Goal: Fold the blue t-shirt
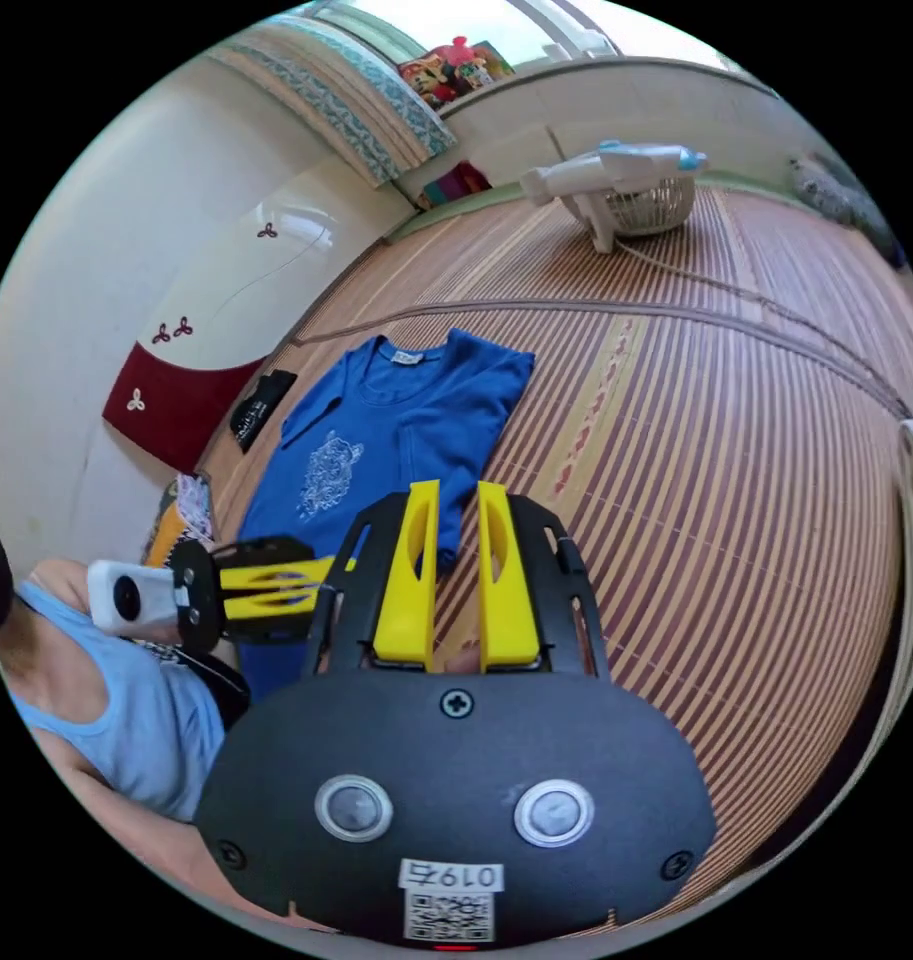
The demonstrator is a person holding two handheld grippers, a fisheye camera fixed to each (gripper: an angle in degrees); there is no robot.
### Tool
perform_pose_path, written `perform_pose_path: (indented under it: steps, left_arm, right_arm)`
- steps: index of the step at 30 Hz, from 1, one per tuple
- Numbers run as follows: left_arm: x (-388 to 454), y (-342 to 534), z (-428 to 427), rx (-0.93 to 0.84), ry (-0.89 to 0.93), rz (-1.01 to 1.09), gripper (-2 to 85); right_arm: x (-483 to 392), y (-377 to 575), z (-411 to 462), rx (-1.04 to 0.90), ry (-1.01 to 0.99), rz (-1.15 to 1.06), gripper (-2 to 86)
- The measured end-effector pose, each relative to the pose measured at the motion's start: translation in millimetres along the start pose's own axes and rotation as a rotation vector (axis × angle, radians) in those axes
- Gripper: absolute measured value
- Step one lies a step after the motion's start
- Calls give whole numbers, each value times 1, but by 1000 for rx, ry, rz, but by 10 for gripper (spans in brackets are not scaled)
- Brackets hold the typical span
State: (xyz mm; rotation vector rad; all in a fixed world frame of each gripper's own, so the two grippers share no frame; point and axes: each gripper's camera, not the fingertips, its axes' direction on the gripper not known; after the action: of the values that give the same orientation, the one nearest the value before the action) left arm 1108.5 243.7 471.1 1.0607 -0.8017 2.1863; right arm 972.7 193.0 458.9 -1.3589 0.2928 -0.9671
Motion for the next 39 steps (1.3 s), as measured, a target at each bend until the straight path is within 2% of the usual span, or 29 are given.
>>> perform_pose_path:
  steps: [3,8,10,14,18,20,24,30,35,39]
  left_arm:
    - [-27,22,30,-32,62,-20,6]
    - [-153,90,82,44,494,-505,7]
    - [-169,100,97,31,471,-517,7]
    - [-178,104,140,-59,397,-451,8]
    - [-197,126,161,-53,344,-520,8]
    - [-211,147,170,-30,358,-582,9]
    - [-214,166,189,-42,391,-590,8]
    - [-195,161,221,-120,425,-456,8]
    - [-183,160,246,-188,403,-398,8]
    - [-188,170,251,-158,395,-444,8]
  right_arm:
    - [-74,34,-32,136,227,-136,22]
    - [-210,86,-23,167,691,-418,61]
    - [-246,94,-11,135,765,-510,74]
    - [-300,87,11,19,762,-555,109]
    - [-340,76,-9,117,747,-507,87]
    - [-365,64,-21,138,754,-481,81]
    - [-385,46,-11,14,798,-494,95]
    - [-430,31,-21,-44,877,-516,79]
    - [-474,23,-31,-53,1012,-559,8]
    - [-505,24,-45,-11,1052,-610,-6]
